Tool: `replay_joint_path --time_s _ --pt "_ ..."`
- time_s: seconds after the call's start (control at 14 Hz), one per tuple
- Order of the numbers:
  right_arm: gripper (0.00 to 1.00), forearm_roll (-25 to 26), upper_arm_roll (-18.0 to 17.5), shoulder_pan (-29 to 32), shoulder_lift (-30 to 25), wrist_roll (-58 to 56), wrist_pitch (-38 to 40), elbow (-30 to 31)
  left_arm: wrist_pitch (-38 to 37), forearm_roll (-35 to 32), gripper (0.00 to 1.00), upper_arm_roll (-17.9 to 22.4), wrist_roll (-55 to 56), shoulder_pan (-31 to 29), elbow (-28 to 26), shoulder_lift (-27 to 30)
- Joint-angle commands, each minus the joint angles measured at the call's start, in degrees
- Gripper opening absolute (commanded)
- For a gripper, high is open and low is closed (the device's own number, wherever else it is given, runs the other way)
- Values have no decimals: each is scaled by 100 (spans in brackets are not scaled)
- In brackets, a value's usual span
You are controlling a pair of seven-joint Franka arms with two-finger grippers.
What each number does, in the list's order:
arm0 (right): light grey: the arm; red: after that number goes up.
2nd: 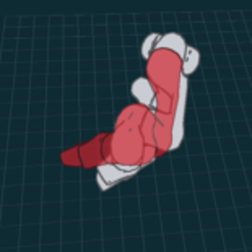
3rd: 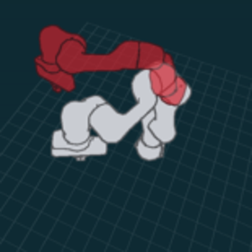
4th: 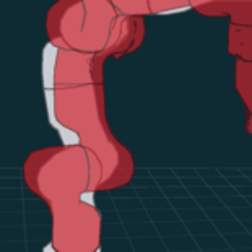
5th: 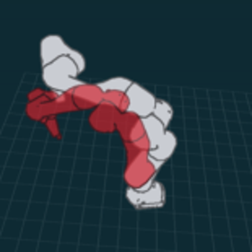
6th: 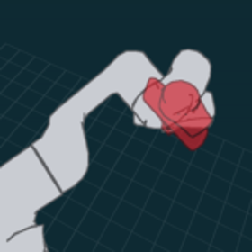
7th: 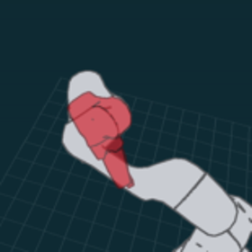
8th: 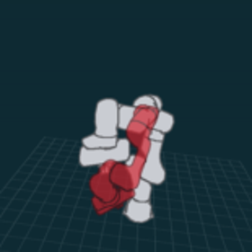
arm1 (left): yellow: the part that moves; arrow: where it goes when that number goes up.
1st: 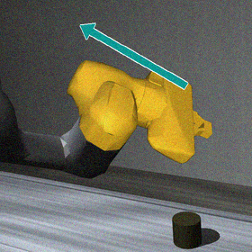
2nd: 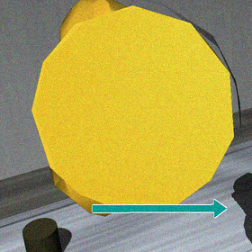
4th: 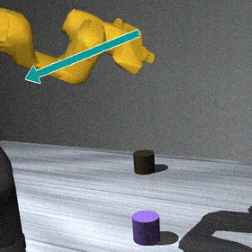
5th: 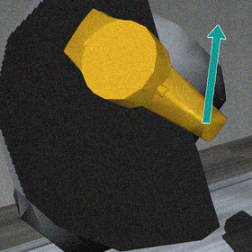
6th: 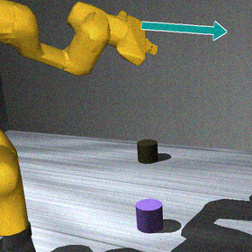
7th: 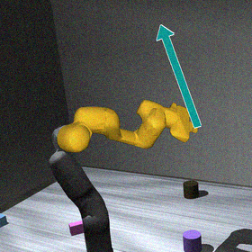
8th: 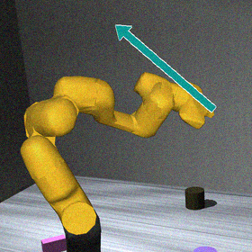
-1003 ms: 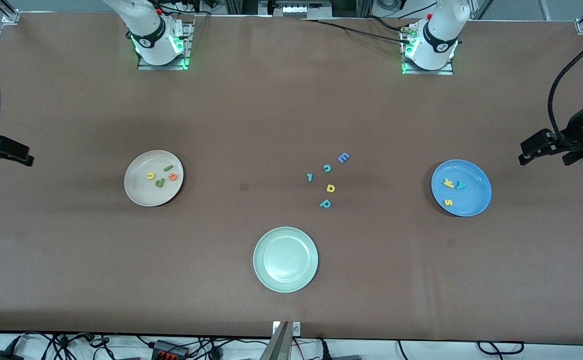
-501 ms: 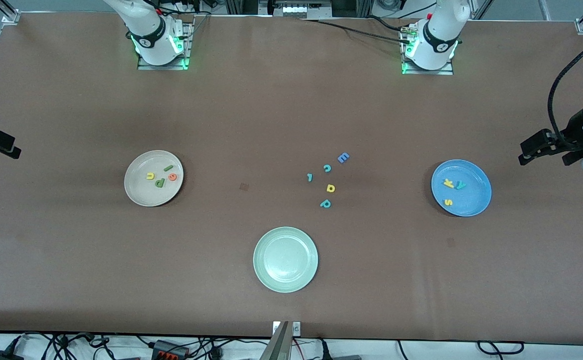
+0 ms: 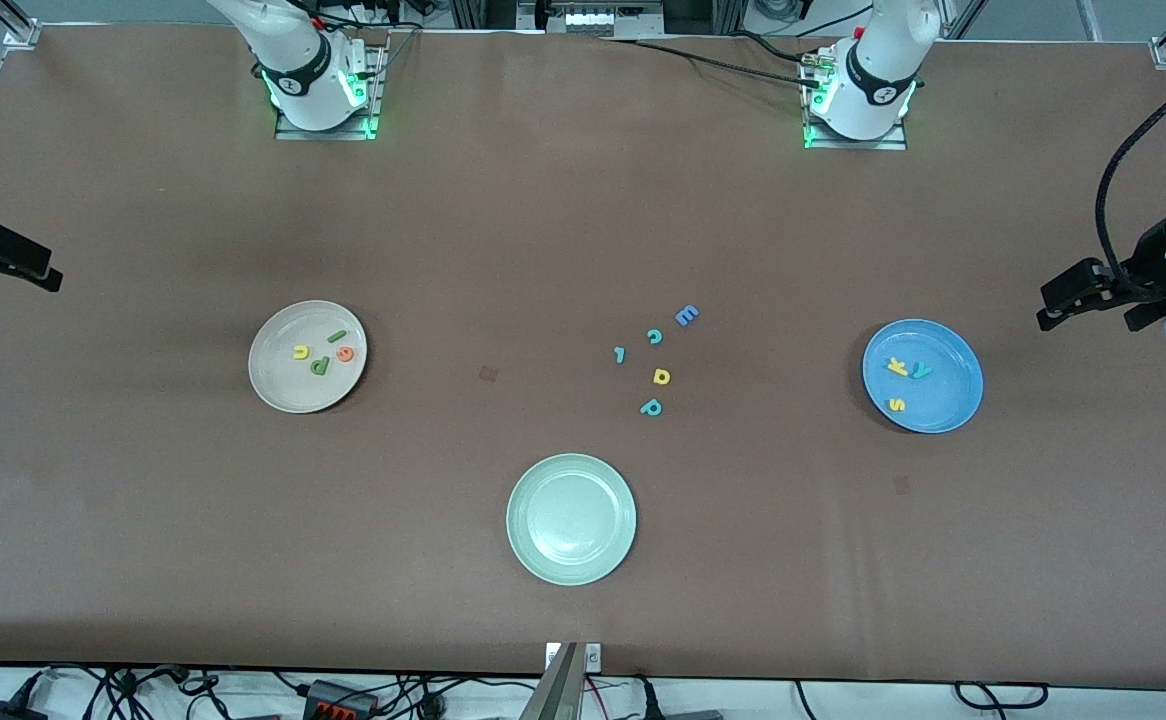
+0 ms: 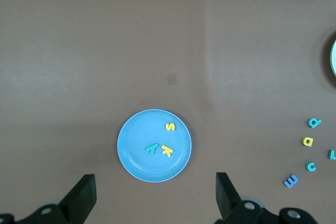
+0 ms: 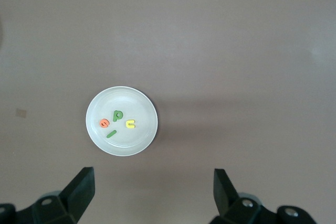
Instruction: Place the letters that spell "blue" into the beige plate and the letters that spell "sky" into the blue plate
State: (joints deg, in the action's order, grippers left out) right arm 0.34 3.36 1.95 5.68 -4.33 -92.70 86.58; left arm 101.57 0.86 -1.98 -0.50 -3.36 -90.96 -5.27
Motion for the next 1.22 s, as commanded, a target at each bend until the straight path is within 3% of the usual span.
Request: replay_joint_path --time_s 0.0,1.15 --pt "100 116 -107 43 -742 125 -528 1042 -50 37 100 -4 24 -16 175 -89" --pt "100 107 -90 -10 -831 213 -109 1001 -58 37 100 -4 42 -16 175 -89"
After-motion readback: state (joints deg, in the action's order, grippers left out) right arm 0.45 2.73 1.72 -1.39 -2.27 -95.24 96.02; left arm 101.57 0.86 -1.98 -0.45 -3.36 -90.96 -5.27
